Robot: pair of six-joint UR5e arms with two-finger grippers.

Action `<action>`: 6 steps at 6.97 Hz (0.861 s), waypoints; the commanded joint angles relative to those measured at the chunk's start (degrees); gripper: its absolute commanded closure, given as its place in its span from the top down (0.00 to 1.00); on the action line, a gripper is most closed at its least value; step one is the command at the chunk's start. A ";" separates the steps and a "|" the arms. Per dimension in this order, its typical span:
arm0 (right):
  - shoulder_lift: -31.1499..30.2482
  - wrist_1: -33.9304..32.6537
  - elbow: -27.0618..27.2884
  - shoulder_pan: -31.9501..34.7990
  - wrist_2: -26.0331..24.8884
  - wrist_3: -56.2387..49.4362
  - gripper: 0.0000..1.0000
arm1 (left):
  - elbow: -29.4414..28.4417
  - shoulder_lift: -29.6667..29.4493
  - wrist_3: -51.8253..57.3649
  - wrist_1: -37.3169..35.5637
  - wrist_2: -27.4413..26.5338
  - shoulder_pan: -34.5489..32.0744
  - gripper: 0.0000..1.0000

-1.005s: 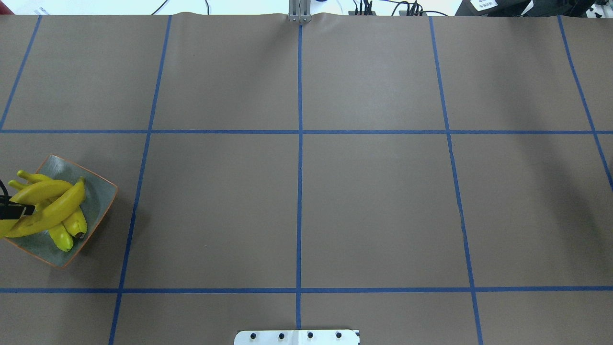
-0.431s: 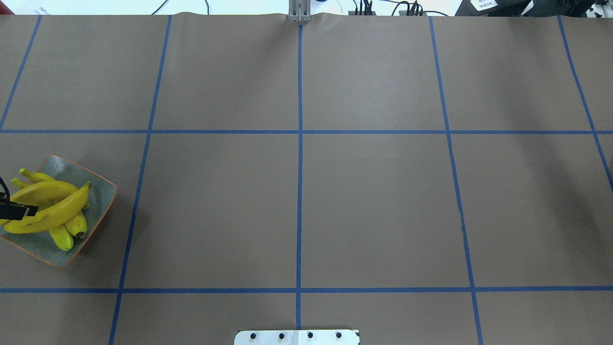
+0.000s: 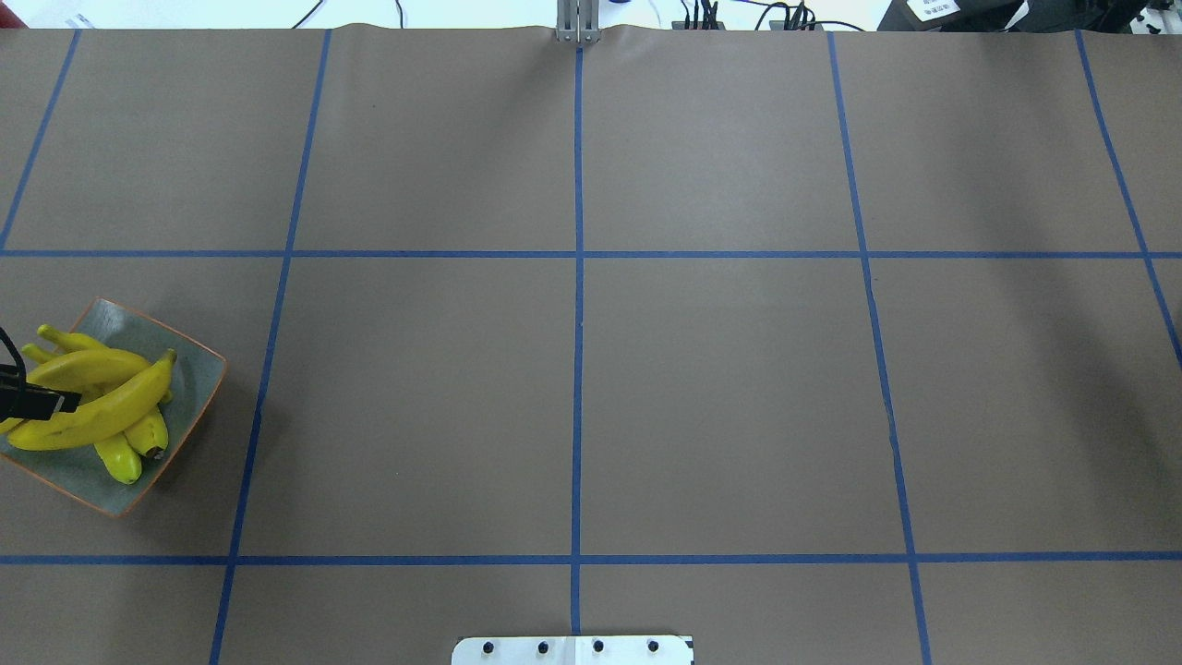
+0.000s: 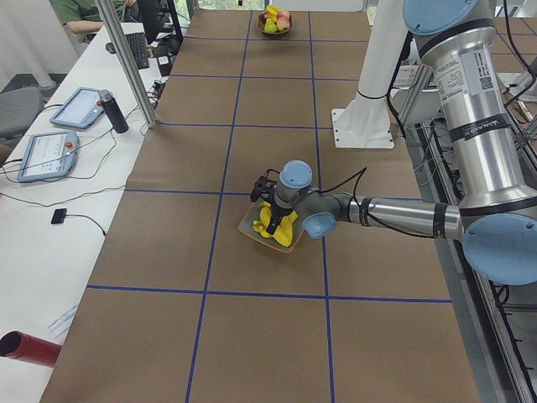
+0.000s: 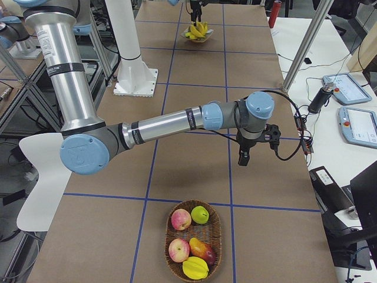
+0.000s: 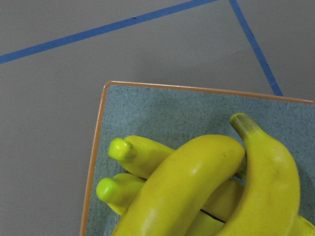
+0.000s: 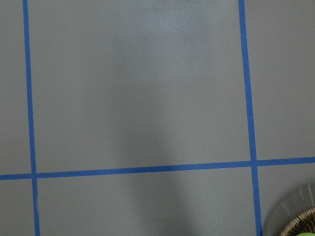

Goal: Transfer all bananas from basket to plate

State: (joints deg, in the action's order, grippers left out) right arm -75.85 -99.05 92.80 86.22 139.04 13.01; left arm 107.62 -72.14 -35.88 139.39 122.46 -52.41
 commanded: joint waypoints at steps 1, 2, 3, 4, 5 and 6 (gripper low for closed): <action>-0.78 0.00 0.63 0.00 -0.09 -0.52 0.99 | 2.22 -0.81 0.10 -3.48 4.17 -2.41 0.99; -1.49 0.00 1.15 0.00 -0.26 -0.79 0.99 | 6.33 -0.81 0.89 -9.87 4.27 -3.04 0.99; -2.19 0.09 1.59 0.00 -1.22 -0.96 0.99 | 10.20 -0.81 2.55 -15.93 4.27 -3.66 0.99; -3.67 0.09 1.95 0.00 -2.88 -1.14 0.99 | 11.63 -0.99 6.13 -20.17 4.27 -5.49 0.99; -6.30 0.61 1.86 0.00 -3.86 -4.10 0.99 | 12.08 -2.47 9.74 -24.39 4.71 -7.60 0.99; -7.98 1.83 1.43 0.09 -3.95 -5.52 0.99 | 12.17 -4.66 14.82 -30.61 5.15 -11.10 0.99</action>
State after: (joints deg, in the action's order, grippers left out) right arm -81.51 -98.32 94.52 86.23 135.69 9.56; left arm 119.26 -74.65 -26.48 115.54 127.13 -59.97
